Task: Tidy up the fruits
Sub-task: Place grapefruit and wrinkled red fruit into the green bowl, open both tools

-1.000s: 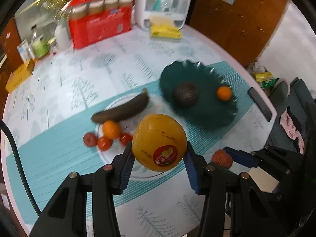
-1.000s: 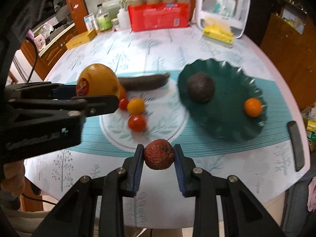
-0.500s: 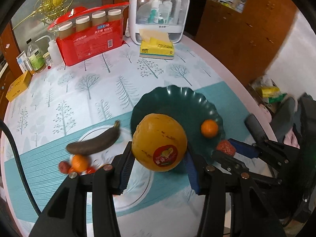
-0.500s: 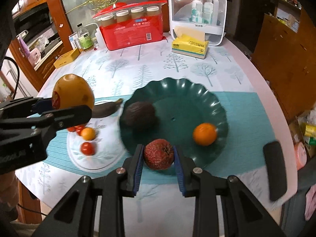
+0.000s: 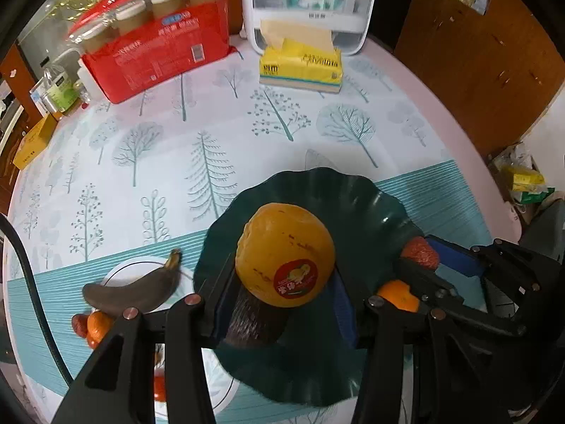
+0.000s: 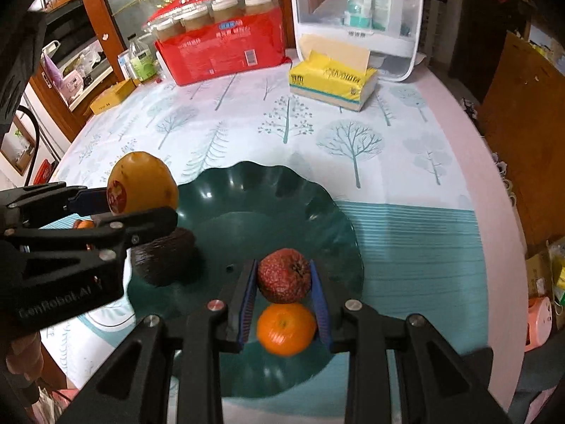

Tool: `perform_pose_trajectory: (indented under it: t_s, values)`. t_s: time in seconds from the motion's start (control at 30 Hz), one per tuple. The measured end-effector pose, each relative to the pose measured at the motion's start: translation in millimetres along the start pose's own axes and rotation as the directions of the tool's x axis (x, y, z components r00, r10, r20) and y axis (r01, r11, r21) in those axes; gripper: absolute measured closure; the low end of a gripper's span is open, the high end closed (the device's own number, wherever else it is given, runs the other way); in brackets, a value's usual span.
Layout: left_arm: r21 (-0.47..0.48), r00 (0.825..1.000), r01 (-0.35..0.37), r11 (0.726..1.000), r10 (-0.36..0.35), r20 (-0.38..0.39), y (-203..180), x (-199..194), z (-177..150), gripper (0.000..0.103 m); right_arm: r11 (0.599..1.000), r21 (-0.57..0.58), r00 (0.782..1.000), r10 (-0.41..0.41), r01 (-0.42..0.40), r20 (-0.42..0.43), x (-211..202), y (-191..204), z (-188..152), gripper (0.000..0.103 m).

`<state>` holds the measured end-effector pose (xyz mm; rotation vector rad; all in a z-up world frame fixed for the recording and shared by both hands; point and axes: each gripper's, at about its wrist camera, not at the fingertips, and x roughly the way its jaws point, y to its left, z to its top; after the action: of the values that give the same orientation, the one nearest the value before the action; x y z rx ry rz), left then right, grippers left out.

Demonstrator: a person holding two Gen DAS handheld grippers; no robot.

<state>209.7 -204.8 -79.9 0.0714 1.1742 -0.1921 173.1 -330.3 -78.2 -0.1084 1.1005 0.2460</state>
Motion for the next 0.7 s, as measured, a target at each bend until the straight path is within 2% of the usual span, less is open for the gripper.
perform_pose_trajectory:
  t_s: [0.37,0.7]
  values:
    - [-0.006,0.995,-0.015,1.0,0.014,-0.103,-8.4,56.5,8.1,0.056,0.997,-0.068,0.997,0.037,-0.042,-0.07,43.5,-1.8,1.3,0.072]
    - [0.013,0.993,-0.025,1.0,0.026,-0.111,-8.4,61.6,0.6,0.053,0.997,-0.054,0.993,0.054,-0.06,-0.109,56.3,-3.3,-3.6,0.071]
